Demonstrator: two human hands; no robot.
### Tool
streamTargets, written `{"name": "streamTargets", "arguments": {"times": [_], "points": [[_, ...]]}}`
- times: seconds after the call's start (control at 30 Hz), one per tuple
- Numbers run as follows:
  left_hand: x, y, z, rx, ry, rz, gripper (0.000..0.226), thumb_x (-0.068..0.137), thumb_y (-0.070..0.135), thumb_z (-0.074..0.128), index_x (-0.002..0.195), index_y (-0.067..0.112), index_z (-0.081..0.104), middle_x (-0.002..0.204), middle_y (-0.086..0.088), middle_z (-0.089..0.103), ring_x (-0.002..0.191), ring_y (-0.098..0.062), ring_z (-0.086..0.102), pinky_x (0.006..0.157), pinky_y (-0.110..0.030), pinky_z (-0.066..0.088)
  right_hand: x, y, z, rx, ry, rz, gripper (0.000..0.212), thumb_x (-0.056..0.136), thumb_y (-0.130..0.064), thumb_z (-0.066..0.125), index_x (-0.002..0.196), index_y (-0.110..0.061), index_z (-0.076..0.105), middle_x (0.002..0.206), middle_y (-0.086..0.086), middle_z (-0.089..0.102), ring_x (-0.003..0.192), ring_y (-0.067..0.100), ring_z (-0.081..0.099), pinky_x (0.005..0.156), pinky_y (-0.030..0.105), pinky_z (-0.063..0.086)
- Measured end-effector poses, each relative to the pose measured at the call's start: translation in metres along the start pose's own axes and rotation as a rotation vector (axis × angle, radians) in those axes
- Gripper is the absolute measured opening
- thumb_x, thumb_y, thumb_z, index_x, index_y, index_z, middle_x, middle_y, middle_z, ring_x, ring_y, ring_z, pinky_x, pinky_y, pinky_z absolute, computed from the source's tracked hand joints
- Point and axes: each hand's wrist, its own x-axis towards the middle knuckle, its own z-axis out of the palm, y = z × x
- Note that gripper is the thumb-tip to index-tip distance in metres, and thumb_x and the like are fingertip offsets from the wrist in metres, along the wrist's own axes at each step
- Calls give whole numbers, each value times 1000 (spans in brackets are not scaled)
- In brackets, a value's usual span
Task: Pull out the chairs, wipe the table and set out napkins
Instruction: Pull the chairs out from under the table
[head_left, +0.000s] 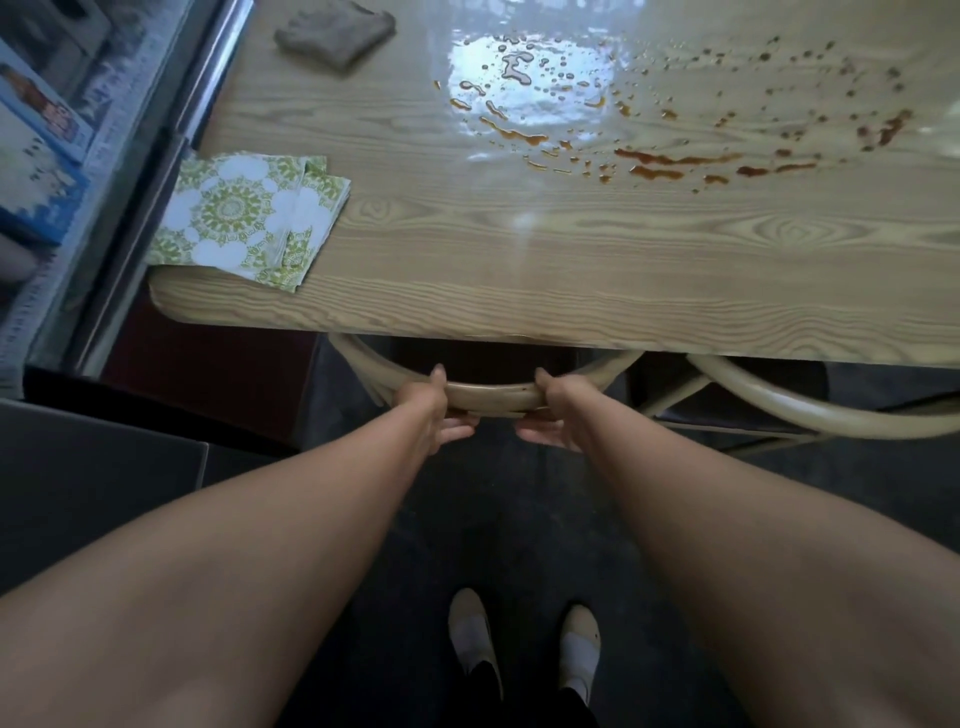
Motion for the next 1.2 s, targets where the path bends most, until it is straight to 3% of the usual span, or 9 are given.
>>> {"name": "streamTargets", "arguments": {"times": [0.37,0.5,0.57,0.63,0.7,0.77,0.87,1.1,1.2], "points": [[-46,26,-33,135,-53,-9,47,104,28,36,137,-5,38,134,-26,54,116,-37,60,82,-42,52,-57,-19,2,-124,-5,-68,41,99,-28,53,128,0,47,123,24,60,80,27,68,56,35,55],[-68,46,-44,130,-18,80,39,104,20,38,135,-3,40,133,-20,55,112,-37,63,62,-36,57,-83,-34,9,-186,-57,-160,37,100,-24,50,131,-4,51,123,17,63,78,22,64,52,28,54],[-76,54,-46,153,-15,124,37,104,20,40,131,-5,44,132,-18,57,111,-34,64,48,-26,54,-93,-41,12,-185,-75,-173,36,101,-24,49,132,-5,49,128,14,61,88,23,67,51,27,55],[-82,64,-48,169,-24,156,37,103,19,41,131,-5,46,133,-17,57,113,-32,64,45,-22,52,-101,-51,17,-210,-82,-192,37,101,-26,48,131,-4,49,134,11,58,104,24,67,55,27,55],[-85,73,-49,171,-42,185,36,104,18,40,132,-4,45,132,-18,57,114,-34,62,51,-23,52,-108,-61,18,-247,-90,-225,34,102,-25,46,129,-5,50,132,9,60,100,21,68,50,22,53],[-86,86,-49,170,-47,225,35,103,16,40,131,-5,45,124,-20,59,108,-36,65,61,-27,50,-111,-77,18,-285,-84,-278,31,101,-24,47,126,-5,52,123,12,63,82,17,66,50,21,51],[-84,109,-45,179,-43,291,31,103,16,42,125,-5,49,108,-16,59,75,-24,64,62,-28,48,-109,-102,15,-341,-61,-348,26,100,-21,50,122,-7,56,105,9,64,68,13,62,51,22,52],[-56,172,-34,241,70,417,9,100,13,48,97,6,54,100,-15,64,67,-19,63,65,-31,51,-82,-171,24,-501,10,-551,21,96,-21,57,111,-8,65,96,10,72,87,24,71,78,38,58],[-37,198,-30,263,129,458,10,99,13,49,101,5,54,96,-12,64,70,-19,62,72,-33,51,-67,-199,30,-589,41,-638,19,96,-24,57,108,-14,68,95,4,71,86,19,70,83,39,59]]}}
